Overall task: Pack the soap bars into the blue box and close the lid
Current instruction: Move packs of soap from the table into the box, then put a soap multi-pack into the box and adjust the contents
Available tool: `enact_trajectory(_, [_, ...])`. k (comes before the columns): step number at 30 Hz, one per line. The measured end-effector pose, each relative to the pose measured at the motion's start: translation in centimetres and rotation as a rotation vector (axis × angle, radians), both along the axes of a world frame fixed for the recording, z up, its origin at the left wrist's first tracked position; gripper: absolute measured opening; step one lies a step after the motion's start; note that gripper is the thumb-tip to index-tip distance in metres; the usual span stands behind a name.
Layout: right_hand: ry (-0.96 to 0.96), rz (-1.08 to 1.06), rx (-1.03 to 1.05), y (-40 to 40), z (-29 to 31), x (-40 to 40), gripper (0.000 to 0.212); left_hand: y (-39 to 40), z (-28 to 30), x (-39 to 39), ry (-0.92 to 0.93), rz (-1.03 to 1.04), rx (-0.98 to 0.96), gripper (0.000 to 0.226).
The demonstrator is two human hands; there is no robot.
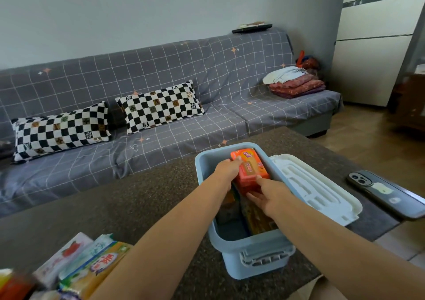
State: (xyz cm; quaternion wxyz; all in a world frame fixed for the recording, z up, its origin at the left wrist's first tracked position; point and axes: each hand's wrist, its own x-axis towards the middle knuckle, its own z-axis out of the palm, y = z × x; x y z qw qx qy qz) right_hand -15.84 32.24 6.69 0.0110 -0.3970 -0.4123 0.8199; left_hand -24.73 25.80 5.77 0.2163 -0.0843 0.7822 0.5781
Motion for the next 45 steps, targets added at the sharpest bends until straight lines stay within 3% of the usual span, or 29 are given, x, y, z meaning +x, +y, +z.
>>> enact_trajectory(3, [0.017, 0.007, -0.004, -0.1, 0.3, 0.7, 0.058, -0.1, 0.4, 0.4, -0.012, 0.036, 0.078, 0.046])
enact_trajectory(11, [0.210, 0.159, 0.152, -1.6, 1.6, 5.0, 0.048, -5.2, 3.6, 7.3, 0.182, -0.029, 0.294, 0.035])
enact_trajectory(14, [0.296, 0.261, 0.331, -3.5, 2.9, 7.3, 0.032, -8.2, 4.5, 11.1, 0.328, -0.057, 0.290, 0.025])
enact_trajectory(17, [0.304, 0.339, 0.479, -6.4, 3.7, 9.1, 0.025, -11.8, 4.2, 14.1, 0.406, -0.034, 0.291, 0.029])
enact_trajectory(20, [0.439, 0.471, 0.549, -9.6, 2.8, 10.4, 0.014, -15.6, 3.1, 15.9, 0.431, 0.034, 0.231, 0.031])
enact_trajectory(23, [0.463, 0.581, 0.549, -12.4, 1.4, 10.8, 0.017, -19.3, 1.6, 17.2, 0.438, 0.115, 0.135, 0.029])
enact_trajectory(33, [0.330, 0.744, 0.494, -20.9, -5.3, 8.6, 0.021, -28.1, -3.6, 17.6, 0.506, 0.385, -0.366, 0.029])
enact_trajectory(39, [0.208, 0.807, 0.462, -23.6, -7.9, 6.7, 0.032, -31.2, -6.1, 16.5, 0.461, 0.393, -0.561, 0.030])
enact_trajectory(41, [0.174, 0.817, 0.445, -24.1, -8.4, 6.2, 0.039, -31.8, -6.3, 16.1, 0.413, 0.383, -0.575, 0.036])
enact_trajectory(45, [0.153, 0.836, 0.398, -25.0, -8.8, 5.4, 0.047, -32.2, -6.1, 15.6, 0.267, 0.395, -0.420, 0.043])
